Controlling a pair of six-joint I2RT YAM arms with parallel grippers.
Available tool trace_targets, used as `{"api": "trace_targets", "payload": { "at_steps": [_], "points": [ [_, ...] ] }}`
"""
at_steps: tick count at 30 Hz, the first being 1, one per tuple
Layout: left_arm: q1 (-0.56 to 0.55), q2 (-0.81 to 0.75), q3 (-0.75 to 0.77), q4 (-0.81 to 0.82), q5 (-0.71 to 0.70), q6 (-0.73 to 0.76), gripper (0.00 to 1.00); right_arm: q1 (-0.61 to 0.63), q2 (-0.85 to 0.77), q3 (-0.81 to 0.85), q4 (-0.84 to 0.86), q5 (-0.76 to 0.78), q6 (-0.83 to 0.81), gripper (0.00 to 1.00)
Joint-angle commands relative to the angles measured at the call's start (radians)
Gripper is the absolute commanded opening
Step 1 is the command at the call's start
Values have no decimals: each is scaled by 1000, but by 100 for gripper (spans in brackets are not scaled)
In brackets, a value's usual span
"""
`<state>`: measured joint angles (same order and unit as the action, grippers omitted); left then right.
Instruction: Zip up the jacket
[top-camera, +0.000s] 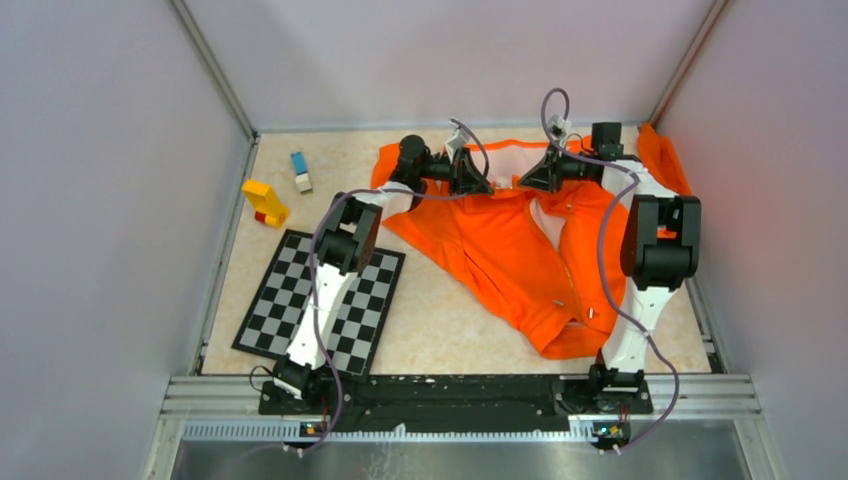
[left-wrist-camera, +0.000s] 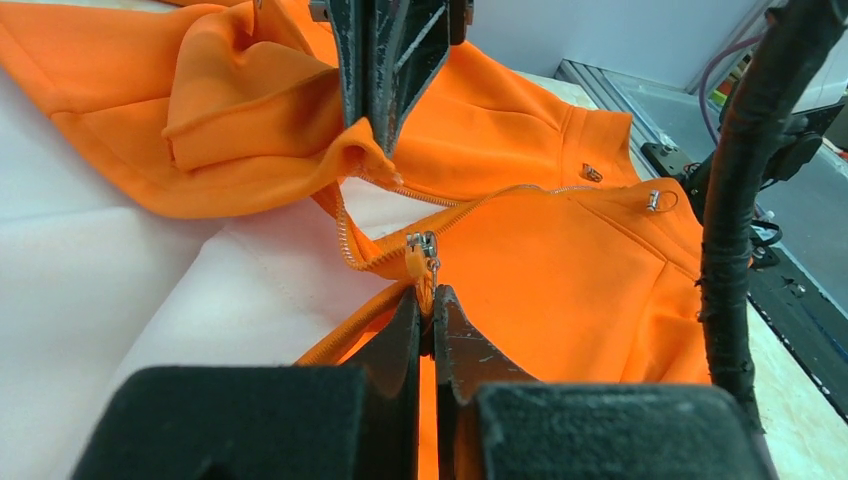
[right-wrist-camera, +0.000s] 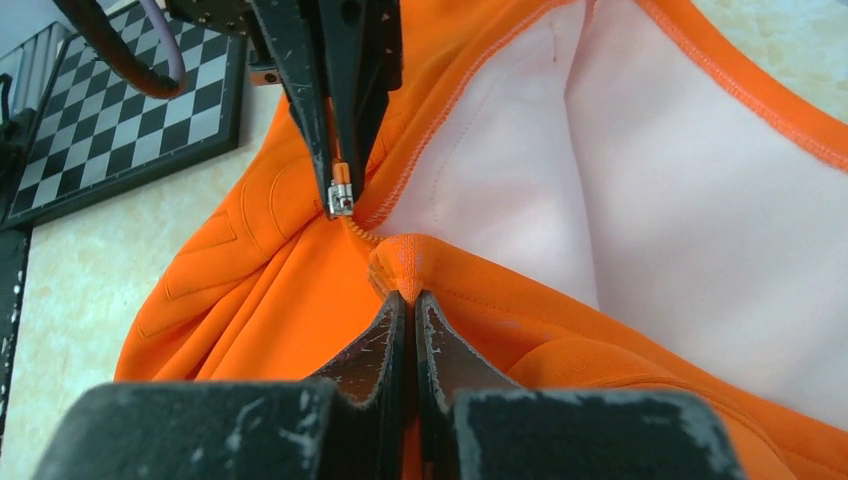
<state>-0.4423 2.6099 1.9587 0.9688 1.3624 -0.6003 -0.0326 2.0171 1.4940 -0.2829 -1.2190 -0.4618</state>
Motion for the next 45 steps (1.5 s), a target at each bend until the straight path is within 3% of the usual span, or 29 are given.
{"api": "trace_targets", "payload": {
  "at_steps": [1,4,9,16,24,45],
  "points": [
    [-16,-26,28,-128,-8,136,0,17,-63,72,-125,-53,-157,0],
    [-21,-43,25,-242,-40,252,0,25,-60,94,-160,-45,-163,0],
    [-24,-64,7,-254,-78,291,0,40,-28,150,-252,19,-181,0],
    [-41,-118,-32,-386,-126,467,0,76,8,196,-312,51,-187,0],
    [-41,-148,-76,-399,-128,517,0,81,34,217,-341,148,-194,0],
    [-40,-170,-110,-346,-102,521,0,78,102,253,-360,182,-175,0]
  ]
}}
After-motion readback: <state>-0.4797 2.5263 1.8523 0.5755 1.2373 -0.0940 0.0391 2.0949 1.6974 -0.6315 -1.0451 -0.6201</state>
